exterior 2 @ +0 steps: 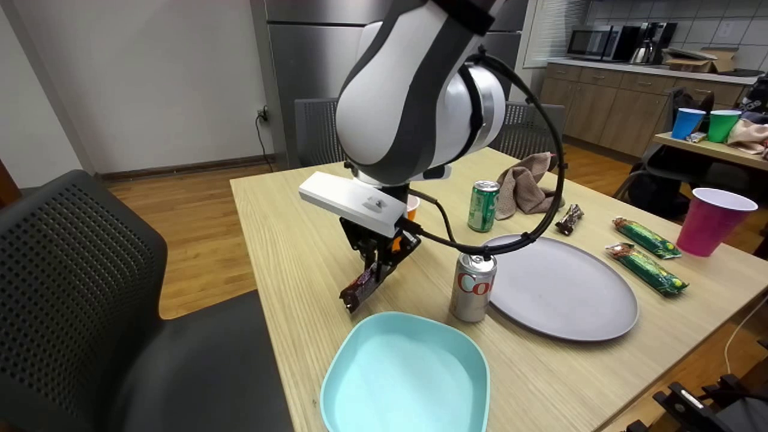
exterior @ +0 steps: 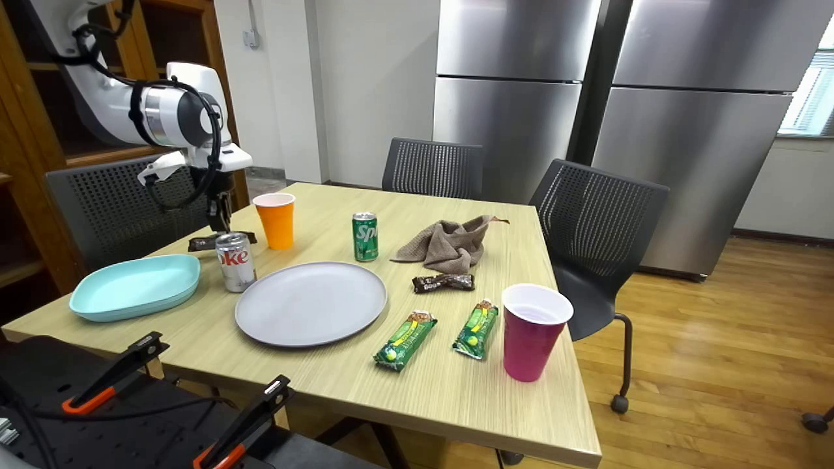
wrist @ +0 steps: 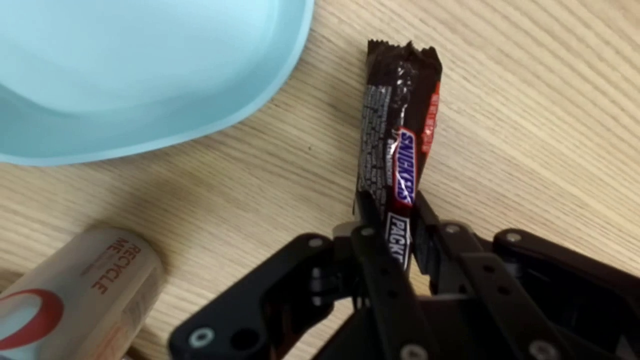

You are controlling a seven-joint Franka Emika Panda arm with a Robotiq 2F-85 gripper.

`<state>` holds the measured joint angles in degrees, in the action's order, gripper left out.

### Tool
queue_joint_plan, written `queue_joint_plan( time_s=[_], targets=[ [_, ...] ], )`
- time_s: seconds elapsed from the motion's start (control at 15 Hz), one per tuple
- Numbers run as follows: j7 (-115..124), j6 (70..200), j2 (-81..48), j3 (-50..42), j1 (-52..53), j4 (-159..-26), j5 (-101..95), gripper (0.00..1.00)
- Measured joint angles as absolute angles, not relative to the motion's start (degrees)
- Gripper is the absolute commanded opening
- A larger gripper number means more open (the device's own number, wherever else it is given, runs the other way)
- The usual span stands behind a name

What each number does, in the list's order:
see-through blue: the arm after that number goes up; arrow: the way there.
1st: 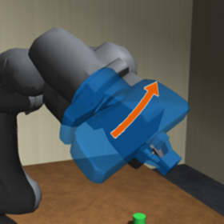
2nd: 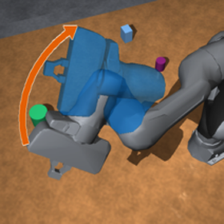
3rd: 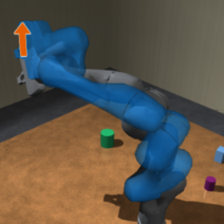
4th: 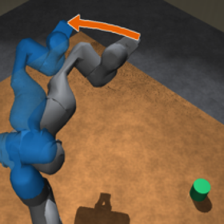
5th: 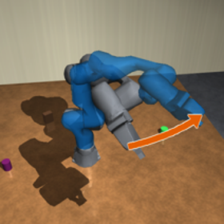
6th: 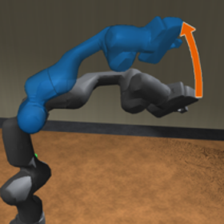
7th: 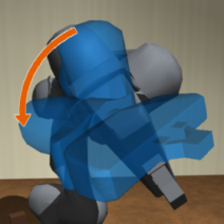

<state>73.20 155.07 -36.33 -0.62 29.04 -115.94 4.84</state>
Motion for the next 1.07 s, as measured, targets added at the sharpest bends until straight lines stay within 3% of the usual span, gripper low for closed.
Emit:
queue_joint_plan(
  time_s=[1.07],
  targets=[
    [66.8, 149.3, -23.6, 7.8, 27.3, -129.7, 4.6, 0.04]
  ],
)
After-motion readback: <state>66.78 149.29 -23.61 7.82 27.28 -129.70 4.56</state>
